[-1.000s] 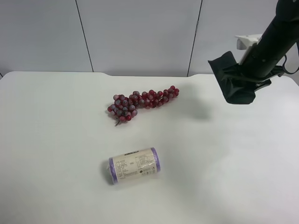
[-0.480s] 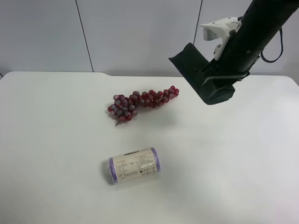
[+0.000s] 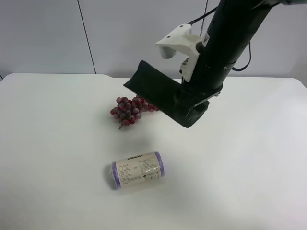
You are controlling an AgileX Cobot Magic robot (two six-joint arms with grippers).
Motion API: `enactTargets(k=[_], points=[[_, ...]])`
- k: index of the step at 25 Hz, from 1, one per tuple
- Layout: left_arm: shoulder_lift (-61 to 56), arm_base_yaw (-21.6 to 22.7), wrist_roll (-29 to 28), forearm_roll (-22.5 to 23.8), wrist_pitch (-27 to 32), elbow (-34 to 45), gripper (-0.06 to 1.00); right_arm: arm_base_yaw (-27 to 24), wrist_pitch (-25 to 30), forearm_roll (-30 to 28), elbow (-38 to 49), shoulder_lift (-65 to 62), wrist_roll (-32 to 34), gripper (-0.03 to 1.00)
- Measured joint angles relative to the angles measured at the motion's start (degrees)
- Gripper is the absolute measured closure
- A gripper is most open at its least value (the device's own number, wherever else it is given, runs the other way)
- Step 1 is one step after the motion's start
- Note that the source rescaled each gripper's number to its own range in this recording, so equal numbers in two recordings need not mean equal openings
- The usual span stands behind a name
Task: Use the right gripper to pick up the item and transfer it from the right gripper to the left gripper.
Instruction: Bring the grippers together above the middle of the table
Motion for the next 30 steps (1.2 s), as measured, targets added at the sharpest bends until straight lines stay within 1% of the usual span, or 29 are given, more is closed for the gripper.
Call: enactTargets(k=[3, 6, 10, 14, 19, 22, 24, 27, 30], points=[[0.0, 0.0, 0.0, 0.0, 0.0, 0.0, -0.06, 3.27, -0.64, -0.07, 0.0, 0.0, -2.23, 0.86], [0.0, 0.0, 0.0, 0.0, 0.0, 0.0, -0.06, 4.98, -0.99, 0.11, 0.0, 0.0, -4.28, 0.86], [0.0, 0.0, 0.0, 0.0, 0.0, 0.0, -0.06, 5.12, 0.24, 1.34, 0.0, 0.0, -6.82, 0.86], [0.35, 0.0, 0.0, -0.06, 0.45, -0.35, -0.06, 5.12, 0.28, 2.65, 0.0, -0.69, -8.9, 0.86], [6.79, 0.0, 0.0, -1.55, 3.11, -3.77, -0.06, 5.12, 0.13, 4.41, 0.0, -2.35, -11.13, 0.86], [12.27, 0.0, 0.0, -5.08, 3.83, -6.11, -0.06, 5.12, -1.01, 5.61, 1.21, -3.05, -12.35, 0.86], [16.12, 0.0, 0.0, -8.25, 3.77, -7.43, -0.06, 5.12, -2.1, 6.28, 3.06, -4.01, -13.26, 0.86], [20.55, 0.0, 0.0, -14.49, 2.94, -8.52, -0.06, 5.12, -3.82, 7.98, 5.94, -5.8, -14.77, 0.87], [24.33, 0.0, 0.0, -21.94, 2.23, -8.65, -0.06, 5.12, -4.52, 9.64, 6.48, -7.45, -15.82, 0.87]])
